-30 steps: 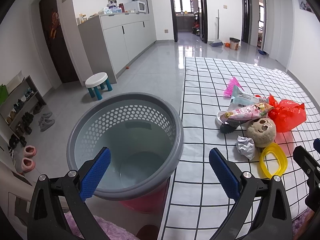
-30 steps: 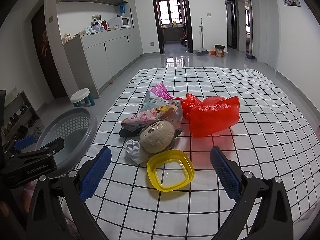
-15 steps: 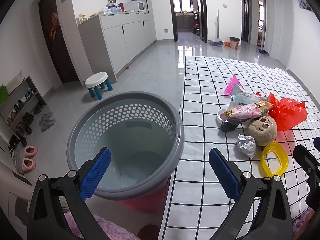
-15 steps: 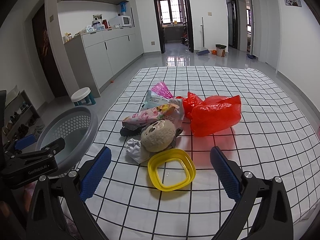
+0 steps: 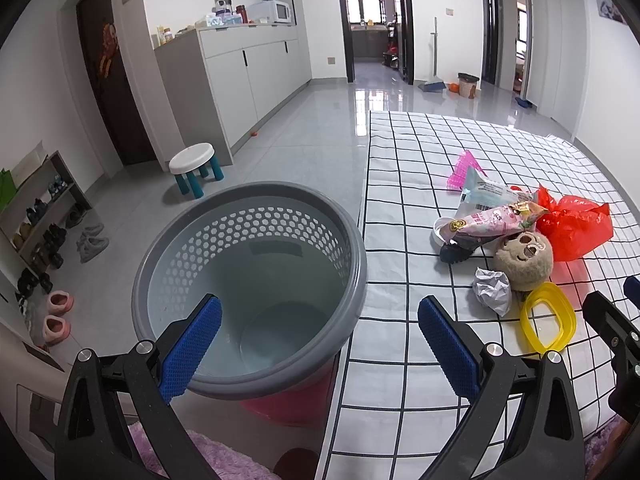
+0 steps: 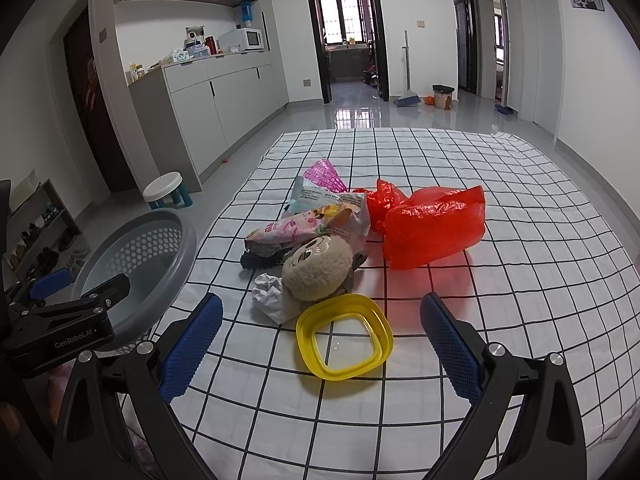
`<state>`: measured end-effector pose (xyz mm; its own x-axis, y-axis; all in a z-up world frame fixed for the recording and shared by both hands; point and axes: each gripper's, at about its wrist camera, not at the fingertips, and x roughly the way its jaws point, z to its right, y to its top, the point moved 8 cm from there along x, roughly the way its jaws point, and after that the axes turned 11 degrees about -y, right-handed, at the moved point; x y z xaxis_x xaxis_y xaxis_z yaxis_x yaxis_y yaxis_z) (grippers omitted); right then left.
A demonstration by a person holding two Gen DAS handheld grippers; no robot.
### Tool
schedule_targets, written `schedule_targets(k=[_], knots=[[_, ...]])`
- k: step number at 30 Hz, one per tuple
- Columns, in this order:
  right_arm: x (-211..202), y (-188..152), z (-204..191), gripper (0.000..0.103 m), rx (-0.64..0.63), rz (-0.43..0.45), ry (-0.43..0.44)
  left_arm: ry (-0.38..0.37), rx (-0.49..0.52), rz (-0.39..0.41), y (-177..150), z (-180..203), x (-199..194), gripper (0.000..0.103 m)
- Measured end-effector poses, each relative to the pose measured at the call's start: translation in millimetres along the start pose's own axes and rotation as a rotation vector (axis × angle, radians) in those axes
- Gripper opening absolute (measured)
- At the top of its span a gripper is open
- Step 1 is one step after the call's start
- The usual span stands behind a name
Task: Collect trash
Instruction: 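Reach the right tool to the yellow lid ring and grasp it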
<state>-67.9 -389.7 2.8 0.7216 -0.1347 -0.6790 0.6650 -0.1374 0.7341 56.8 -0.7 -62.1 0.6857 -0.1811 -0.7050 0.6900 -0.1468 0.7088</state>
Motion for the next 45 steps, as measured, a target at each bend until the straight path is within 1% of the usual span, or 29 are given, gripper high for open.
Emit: schedule_targets(k=[6, 9, 13, 20, 23, 31, 37, 41, 43, 45], knots=[[15, -10, 10, 0.095, 0.001, -0.059, -0.023, -0.024, 0.004, -0.002, -2, 5, 0, 0.097], [28, -20, 17, 0.095, -0.005, -0.114, -0.039, -0.035, 0.004, -0.006, -3, 6, 1, 0.097], [42, -34, 19, 0.095, -0.006, -0.198, -0.007, -0.051, 0.006, -0.02, -6, 8, 4, 0.097], [55, -39, 13, 0.095, -0.016, -0.285, 0.029, -0.06, 0.008, -0.022, -7, 8, 4, 0.097], [63, -40, 9, 0.095, -0.036, -0.319, 0.026, -0.06, 0.006, -0.027, -8, 6, 5, 0.097], [84, -37, 7, 0.095, -0.115, -0.368, -0.028, -0.077, -0.001, -0.052, -11, 4, 9, 0.097], [95, -41, 5, 0.094, -0.15, -0.394, -0.027, -0.083, 0.005, -0.063, -12, 7, 13, 0.097], [97, -44, 1, 0.094, -0.18, -0.385, -0.035, -0.087, 0.014, -0.071, -13, 10, 16, 0.097], [96, -44, -2, 0.089, -0.19, -0.377, -0.035, -0.09, 0.018, -0.071, -14, 12, 16, 0.097], [95, -43, -3, 0.077, -0.203, -0.359, -0.039, -0.088, 0.02, -0.071, -14, 12, 17, 0.097]])
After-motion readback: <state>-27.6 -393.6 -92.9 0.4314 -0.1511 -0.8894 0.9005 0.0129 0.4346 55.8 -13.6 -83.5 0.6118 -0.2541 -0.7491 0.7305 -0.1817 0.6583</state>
